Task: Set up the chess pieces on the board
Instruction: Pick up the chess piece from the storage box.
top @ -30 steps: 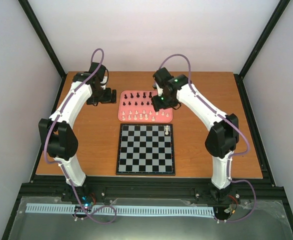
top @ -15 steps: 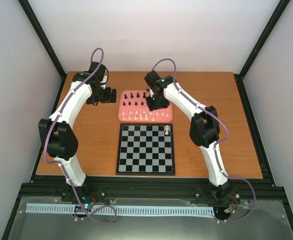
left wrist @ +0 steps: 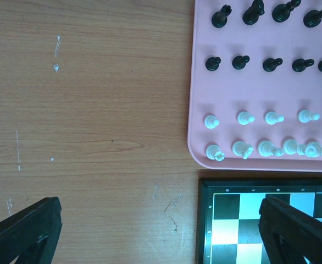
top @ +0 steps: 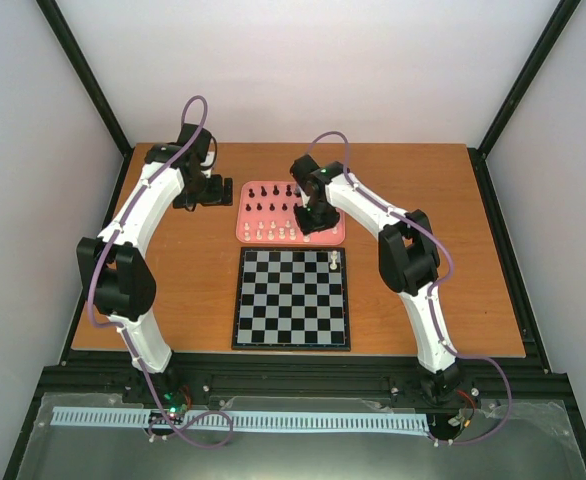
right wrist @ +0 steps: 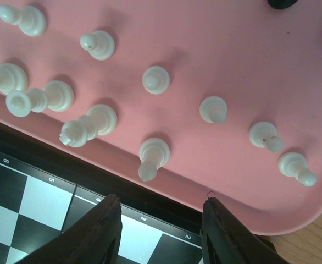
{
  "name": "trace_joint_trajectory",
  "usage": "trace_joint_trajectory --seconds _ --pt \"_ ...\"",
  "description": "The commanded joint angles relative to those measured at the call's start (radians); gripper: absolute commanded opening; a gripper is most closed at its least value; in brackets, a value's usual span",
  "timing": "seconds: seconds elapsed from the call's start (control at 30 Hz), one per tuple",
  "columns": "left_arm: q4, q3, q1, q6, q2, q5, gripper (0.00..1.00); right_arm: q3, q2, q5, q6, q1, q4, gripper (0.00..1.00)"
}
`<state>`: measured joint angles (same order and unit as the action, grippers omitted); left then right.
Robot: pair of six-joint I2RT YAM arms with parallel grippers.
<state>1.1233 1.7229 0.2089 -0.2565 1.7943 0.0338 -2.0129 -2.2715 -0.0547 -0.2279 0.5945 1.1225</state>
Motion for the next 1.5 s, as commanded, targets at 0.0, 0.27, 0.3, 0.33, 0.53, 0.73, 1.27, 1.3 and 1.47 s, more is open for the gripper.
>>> trace_joint_trajectory --seconds 0.0,0.27,0.3,0.33,0.53,0.73,1.27,1.3,1.47 --pt "0.003 0.006 0.000 0.007 -0.028 0.004 1.00 -0.028 -0.025 -0.023 0.006 0.008 -0.018 0.47" --pt "0.003 0.007 0.000 0.008 -0.024 0.005 1.00 -0.044 -0.061 -0.047 0.010 0.008 -0.019 0.45" --pt "0.003 0.008 0.000 0.008 -0.023 0.005 1.00 -0.048 -0.067 -0.047 0.010 0.008 -0.019 0.45" --pt "0.003 0.007 0.000 0.008 -0.024 0.004 1.00 -0.051 -0.071 -0.045 0.011 0.008 -0.019 0.45" --pt "0.003 0.009 0.000 0.008 -0.020 0.003 1.00 -0.094 -0.099 -0.034 0.010 0.008 -0.018 0.40" --pt "0.004 0.008 0.000 0.008 -0.019 0.005 1.00 -0.108 -0.116 -0.028 0.012 0.008 -0.014 0.37" --pt "0.005 0.010 0.000 0.007 -0.015 0.000 1.00 -0.109 -0.132 -0.035 0.012 0.008 -0.004 0.30" --pt "0.006 0.010 0.000 0.008 -0.016 0.001 1.00 -0.110 -0.131 -0.034 0.011 0.008 -0.004 0.29" --pt "0.007 0.007 0.000 0.007 -0.018 -0.002 1.00 -0.112 -0.130 -0.027 0.012 0.008 0.000 0.25"
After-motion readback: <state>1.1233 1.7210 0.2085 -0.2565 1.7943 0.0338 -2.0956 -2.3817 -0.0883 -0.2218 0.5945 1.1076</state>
